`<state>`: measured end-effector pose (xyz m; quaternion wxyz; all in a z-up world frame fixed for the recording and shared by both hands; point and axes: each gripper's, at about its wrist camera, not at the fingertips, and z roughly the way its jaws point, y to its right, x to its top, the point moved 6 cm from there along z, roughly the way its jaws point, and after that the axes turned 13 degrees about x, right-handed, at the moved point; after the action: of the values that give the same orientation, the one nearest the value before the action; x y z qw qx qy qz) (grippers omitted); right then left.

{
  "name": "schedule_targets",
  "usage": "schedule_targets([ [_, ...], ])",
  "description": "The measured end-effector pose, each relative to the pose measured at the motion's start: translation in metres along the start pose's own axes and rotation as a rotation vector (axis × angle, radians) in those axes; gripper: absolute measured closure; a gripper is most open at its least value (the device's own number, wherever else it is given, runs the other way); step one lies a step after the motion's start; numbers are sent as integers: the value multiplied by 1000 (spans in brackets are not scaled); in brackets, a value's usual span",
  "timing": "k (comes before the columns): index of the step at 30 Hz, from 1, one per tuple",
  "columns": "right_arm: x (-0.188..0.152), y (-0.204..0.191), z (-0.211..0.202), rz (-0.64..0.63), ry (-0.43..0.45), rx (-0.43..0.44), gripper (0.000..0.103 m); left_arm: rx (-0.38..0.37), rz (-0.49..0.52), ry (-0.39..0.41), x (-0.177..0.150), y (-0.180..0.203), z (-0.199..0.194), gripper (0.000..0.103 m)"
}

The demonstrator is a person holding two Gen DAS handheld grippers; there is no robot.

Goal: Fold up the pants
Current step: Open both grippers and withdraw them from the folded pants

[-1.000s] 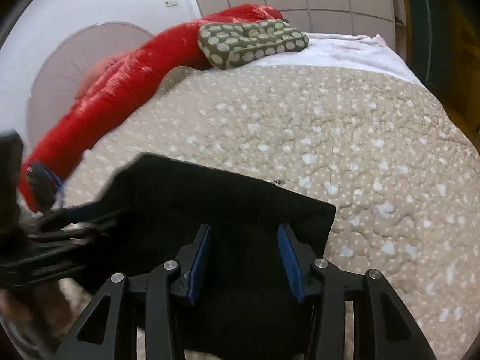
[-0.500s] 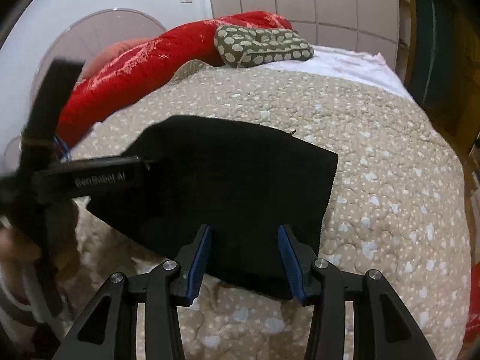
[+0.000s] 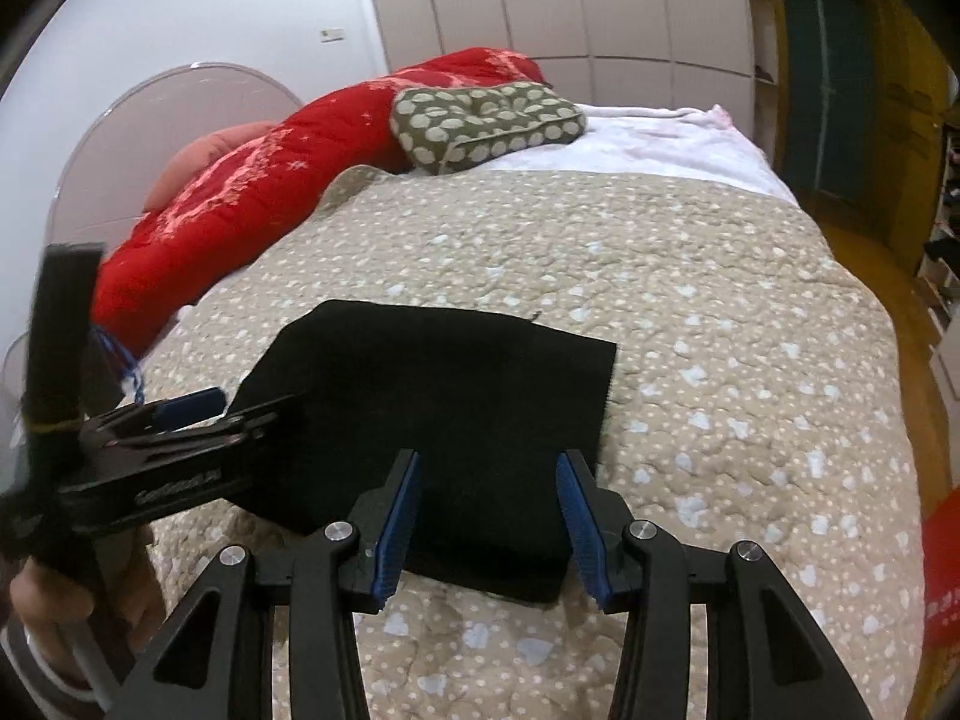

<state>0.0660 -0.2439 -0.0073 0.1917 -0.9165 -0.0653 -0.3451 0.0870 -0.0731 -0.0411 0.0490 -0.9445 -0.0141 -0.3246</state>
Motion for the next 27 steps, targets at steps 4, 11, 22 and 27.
schedule_targets([
  [4, -3, 0, -9, 18, 16, -6, 57, 13, -14, 21, -2, -4, -13, 25],
  [11, -3, -4, -13, 25, 20, -14, 56, 39, -2, 56, -7, -5, -32, 25],
  [22, -9, -8, -21, 41, 36, -29, 55, 47, 0, 92, -14, -6, -54, 25],
  [27, -11, -12, -26, 42, 39, -29, 55, 51, 12, 108, -16, -3, -61, 25],
])
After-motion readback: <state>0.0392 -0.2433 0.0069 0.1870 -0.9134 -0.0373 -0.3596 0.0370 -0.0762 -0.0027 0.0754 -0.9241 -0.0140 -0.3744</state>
